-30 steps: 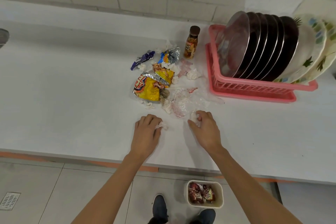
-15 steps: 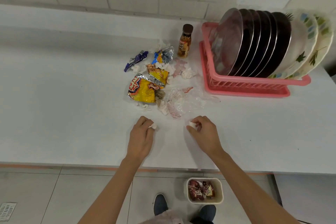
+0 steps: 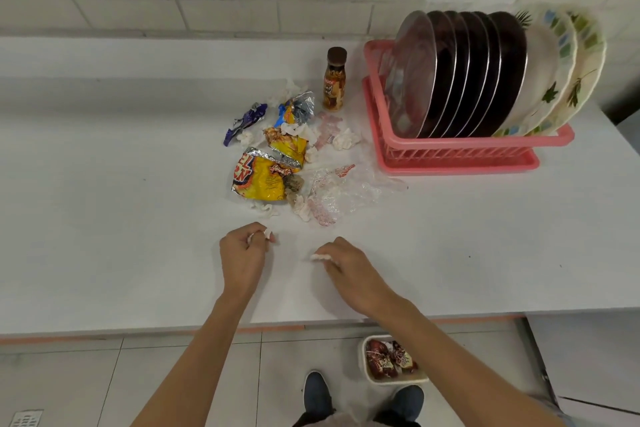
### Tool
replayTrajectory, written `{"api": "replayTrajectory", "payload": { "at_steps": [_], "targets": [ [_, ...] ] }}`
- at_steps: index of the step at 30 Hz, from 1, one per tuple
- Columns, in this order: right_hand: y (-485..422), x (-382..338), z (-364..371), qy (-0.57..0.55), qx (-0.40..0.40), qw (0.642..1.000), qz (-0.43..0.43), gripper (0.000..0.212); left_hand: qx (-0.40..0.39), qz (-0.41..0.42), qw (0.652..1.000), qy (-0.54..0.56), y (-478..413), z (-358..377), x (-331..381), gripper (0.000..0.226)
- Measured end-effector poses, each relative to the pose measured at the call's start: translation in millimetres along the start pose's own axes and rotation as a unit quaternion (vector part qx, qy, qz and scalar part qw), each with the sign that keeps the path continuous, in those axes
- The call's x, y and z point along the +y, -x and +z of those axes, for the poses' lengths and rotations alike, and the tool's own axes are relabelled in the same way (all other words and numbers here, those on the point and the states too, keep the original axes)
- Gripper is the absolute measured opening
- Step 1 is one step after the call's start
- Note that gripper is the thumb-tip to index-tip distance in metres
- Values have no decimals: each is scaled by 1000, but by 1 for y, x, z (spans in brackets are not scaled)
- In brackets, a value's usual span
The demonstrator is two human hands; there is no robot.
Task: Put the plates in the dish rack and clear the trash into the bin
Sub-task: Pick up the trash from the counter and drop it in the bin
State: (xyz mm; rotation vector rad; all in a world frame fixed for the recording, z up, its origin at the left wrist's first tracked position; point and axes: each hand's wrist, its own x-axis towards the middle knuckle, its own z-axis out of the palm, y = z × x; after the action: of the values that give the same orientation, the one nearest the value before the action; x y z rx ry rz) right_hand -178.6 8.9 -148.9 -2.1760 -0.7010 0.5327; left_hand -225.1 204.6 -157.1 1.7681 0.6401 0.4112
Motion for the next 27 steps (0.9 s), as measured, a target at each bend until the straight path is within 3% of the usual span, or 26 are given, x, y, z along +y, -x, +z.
{"api": "replayTrajectory", "payload": {
  "at_steps": [3, 8, 10, 16, 22, 27],
  "targets": [
    [-10, -13, 14, 64, -22, 998, 10, 25, 2, 29, 999, -23, -11, -5, -1, 24],
    [-37, -15, 5, 138, 27, 988, 60, 24, 21, 78, 996, -42, -11, -8, -11, 23],
    [-45, -11, -3, 143, 29, 987, 64, 21, 37, 74, 995, -62, -10, -6, -12, 30],
    [-63, -12, -10, 151, 57, 986, 40, 44, 43, 68, 992, -93, -16, -4, -18, 58],
    [-84, -22, -2, 163, 62, 984, 38, 52, 49, 46, 992, -106, -19, -4, -21, 61],
    [-89, -22, 8, 241, 47, 969, 28, 44, 51, 42, 991, -115, -20, -3, -21, 60]
  ]
}}
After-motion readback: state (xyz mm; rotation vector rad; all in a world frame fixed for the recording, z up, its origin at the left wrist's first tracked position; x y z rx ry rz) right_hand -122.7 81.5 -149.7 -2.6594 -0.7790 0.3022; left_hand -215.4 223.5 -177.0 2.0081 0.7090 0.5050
